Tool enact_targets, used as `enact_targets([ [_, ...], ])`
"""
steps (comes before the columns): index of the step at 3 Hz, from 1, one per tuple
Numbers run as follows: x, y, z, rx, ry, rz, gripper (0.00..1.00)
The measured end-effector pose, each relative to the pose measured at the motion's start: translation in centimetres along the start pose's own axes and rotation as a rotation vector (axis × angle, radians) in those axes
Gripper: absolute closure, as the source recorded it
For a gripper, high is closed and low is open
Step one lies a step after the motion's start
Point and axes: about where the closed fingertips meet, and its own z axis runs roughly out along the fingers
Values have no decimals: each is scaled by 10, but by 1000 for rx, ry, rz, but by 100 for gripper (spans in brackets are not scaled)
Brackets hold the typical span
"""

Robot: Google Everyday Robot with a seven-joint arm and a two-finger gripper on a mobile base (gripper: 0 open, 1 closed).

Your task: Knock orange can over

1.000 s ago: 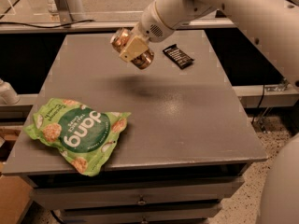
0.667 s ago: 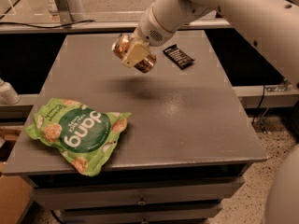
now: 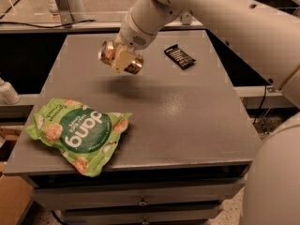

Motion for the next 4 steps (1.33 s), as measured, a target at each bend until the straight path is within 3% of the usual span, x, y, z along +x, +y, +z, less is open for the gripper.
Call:
enact_targets([
  [2, 1, 2, 26, -76, 88, -127, 100],
  [4, 19, 16, 24, -143, 155, -182, 100],
])
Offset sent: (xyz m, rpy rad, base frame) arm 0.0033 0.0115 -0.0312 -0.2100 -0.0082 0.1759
